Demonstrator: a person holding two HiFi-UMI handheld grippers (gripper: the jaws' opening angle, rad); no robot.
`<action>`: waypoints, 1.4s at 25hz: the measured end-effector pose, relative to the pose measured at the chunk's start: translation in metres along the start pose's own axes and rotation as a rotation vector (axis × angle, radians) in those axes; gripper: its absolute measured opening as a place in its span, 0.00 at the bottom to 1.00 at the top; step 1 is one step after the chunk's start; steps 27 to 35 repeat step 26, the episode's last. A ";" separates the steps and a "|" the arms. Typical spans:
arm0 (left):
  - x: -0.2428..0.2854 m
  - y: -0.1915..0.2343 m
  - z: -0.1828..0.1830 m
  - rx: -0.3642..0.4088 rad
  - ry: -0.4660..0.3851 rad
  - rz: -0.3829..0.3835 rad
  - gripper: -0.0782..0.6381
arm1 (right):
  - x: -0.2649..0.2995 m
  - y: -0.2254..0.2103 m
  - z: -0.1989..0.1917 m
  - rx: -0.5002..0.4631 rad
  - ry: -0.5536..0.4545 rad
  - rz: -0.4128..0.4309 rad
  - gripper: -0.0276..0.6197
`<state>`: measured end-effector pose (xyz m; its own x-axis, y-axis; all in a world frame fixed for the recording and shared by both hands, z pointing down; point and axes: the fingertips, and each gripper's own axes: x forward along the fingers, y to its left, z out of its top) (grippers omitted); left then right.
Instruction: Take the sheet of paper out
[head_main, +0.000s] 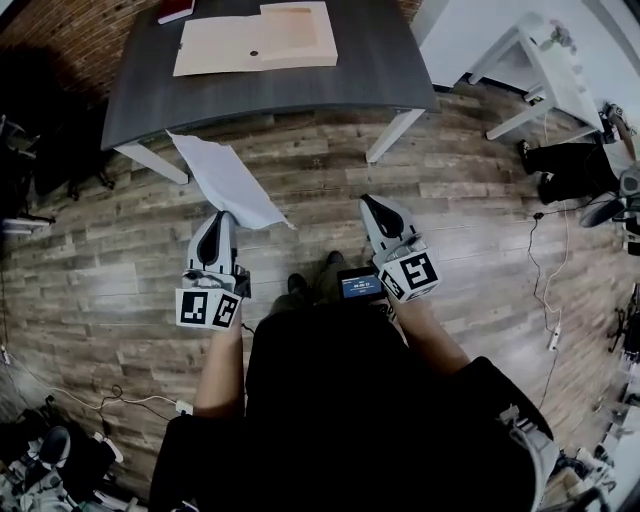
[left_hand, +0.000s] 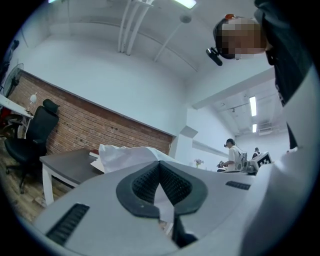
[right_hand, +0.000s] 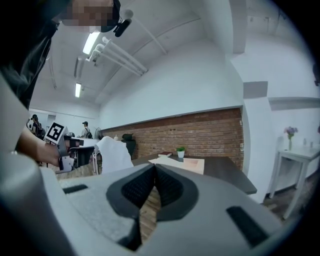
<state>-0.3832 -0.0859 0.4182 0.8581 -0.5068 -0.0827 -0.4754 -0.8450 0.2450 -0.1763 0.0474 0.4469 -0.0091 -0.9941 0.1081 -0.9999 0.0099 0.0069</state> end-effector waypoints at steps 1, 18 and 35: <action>-0.003 -0.003 -0.002 -0.002 0.004 -0.001 0.10 | -0.003 0.000 0.001 -0.002 -0.002 0.003 0.05; 0.026 -0.091 -0.017 -0.028 0.068 -0.076 0.10 | -0.062 -0.067 -0.003 0.035 -0.018 0.002 0.05; 0.050 -0.127 -0.033 -0.028 0.092 -0.111 0.10 | -0.084 -0.098 -0.022 0.061 -0.014 0.001 0.05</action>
